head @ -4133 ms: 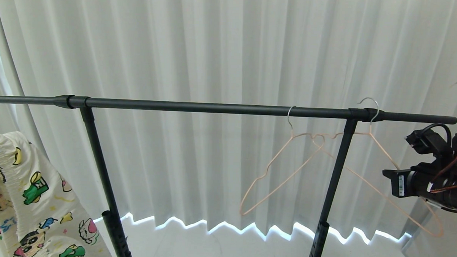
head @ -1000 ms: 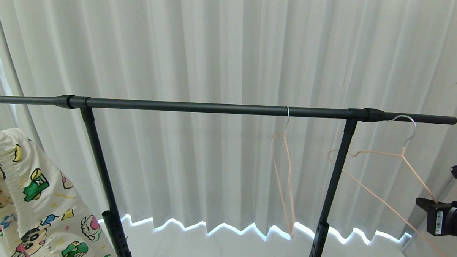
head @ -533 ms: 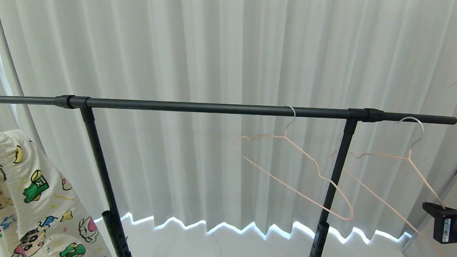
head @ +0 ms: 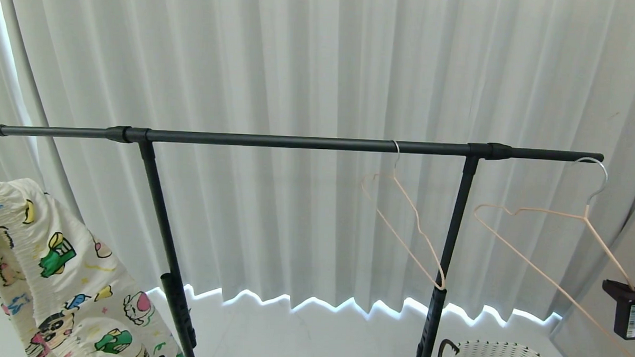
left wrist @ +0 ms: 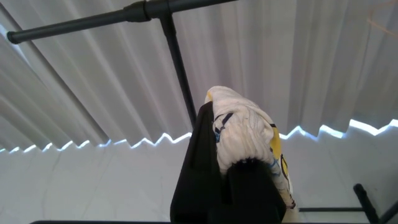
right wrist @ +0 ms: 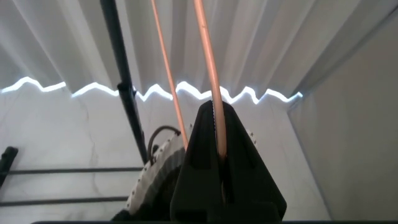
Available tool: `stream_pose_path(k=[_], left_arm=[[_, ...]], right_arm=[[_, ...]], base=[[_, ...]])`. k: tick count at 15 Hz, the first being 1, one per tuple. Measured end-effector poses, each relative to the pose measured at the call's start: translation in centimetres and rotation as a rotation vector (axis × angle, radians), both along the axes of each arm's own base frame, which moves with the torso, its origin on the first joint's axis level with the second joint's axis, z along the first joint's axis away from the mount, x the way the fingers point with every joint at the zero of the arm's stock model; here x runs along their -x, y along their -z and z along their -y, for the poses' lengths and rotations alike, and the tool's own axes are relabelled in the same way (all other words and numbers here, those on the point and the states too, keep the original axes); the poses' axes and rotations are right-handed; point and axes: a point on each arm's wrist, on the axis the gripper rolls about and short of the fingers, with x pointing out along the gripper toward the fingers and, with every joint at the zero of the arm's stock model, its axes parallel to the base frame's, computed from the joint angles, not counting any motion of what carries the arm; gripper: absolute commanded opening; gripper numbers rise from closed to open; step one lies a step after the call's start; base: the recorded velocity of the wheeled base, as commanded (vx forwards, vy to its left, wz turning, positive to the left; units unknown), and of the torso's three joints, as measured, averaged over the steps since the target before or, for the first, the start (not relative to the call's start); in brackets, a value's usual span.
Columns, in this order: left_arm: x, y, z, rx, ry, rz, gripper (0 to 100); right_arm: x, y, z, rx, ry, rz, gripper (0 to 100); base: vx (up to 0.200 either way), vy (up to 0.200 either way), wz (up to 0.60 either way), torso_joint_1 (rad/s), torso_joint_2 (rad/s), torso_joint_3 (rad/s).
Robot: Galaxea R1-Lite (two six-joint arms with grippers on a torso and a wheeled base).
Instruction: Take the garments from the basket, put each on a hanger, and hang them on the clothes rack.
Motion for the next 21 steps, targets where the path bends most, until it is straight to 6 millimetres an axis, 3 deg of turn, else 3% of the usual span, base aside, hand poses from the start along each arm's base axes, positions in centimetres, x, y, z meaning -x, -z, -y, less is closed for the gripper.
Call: stream_pose_path(k=[7, 16, 21], left_arm=[[-0.1, 0.0, 0.0, 0.0, 0.0, -0.003, 0], [-0.2, 0.3, 0.0, 0.0, 0.001, -0.015, 0], [-0.6, 0.4, 0.0, -0.001, 0.0, -0.027, 0]], right_arm=[[0.2, 0.2, 0.0, 0.005, -0.002, -0.005, 0], [0.5, -0.2, 0.0, 0.002, -0.011, 0.021, 0], [1.3, -0.9, -0.6, -0.005, -0.061, 0.069, 0]], base=[[-0.2, 0.0, 0.0, 0.002, 0.0, 0.002], [0.0, 0.0, 0.0, 0.0, 0.0, 0.0], [0.0, 0.2, 0.0, 0.003, 0.0, 0.002]])
